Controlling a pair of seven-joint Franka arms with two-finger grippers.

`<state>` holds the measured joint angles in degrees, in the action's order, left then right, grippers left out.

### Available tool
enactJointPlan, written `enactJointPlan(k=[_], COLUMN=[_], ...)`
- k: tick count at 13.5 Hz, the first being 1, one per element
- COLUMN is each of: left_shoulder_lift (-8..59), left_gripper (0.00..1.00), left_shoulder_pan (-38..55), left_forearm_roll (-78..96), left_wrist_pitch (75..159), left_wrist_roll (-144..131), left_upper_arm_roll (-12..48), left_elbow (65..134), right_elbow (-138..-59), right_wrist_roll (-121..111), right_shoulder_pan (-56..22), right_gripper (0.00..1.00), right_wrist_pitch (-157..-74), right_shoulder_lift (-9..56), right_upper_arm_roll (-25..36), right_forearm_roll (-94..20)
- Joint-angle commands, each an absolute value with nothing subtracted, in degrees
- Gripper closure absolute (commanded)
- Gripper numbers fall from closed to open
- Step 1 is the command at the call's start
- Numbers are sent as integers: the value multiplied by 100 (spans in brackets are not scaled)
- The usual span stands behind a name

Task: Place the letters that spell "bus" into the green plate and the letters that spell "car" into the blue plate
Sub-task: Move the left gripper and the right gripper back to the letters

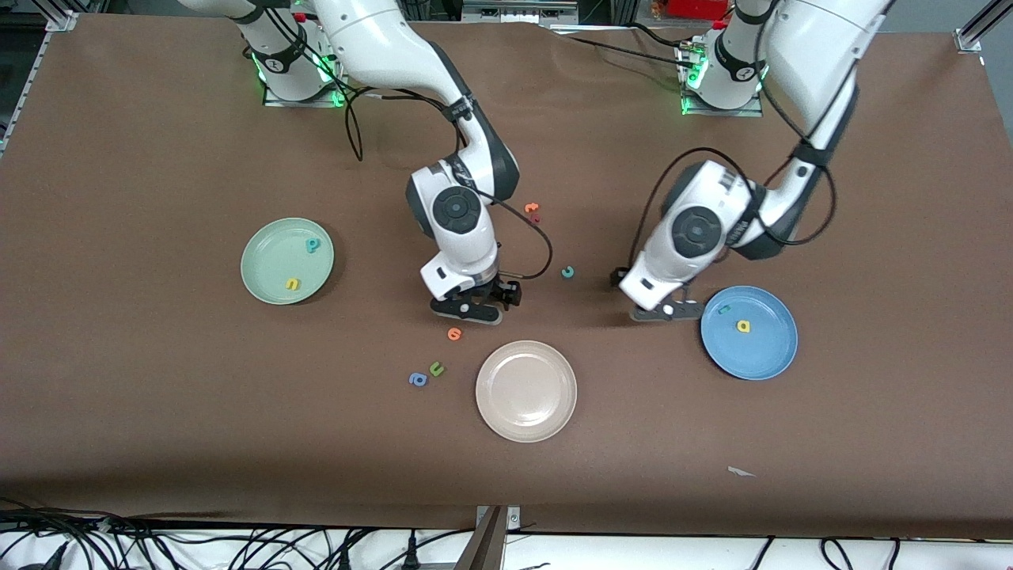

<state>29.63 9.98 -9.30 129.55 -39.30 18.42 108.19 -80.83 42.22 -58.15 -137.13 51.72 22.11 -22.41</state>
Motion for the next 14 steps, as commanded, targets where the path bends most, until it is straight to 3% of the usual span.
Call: enactJointPlan(k=[1,3,6,12,14], left_shoulder_lift=[3023,3260,3515,3788,3841], left_gripper=[0,0,4,23,32], left_shoulder_pan=[1492,1844,2091,2092,2092], left_forearm_roll=[-765,-817,-896,-1256,-1397], left_wrist_pitch=[13646,13955,14273,14273,14282], left_wrist_roll=[-4857,-5420,-5818,-6072,-6178], left_upper_arm_roll=[1793,1784,1740,1714,1714], left_elbow=[11020,10960,10890,10714,10714], right_elbow=[-7866,-7866,-7910,-7919,-7919], right_wrist_roll=[4403,4395,4342,4316,4254], right_shoulder_pan=[-5774,-5766,-5766,-5766,-5766], right_gripper=[35,40,57,58,83], right_wrist_pitch=[-13746,-13720,-13519,-13271,-13245], right_shoulder_lift=[5361,5353,5353,5352,5344], right_upper_arm_roll=[2084,2065,2057,2048,2057], right_forearm_roll=[-2285,-2303,-2303,-2294,-2303])
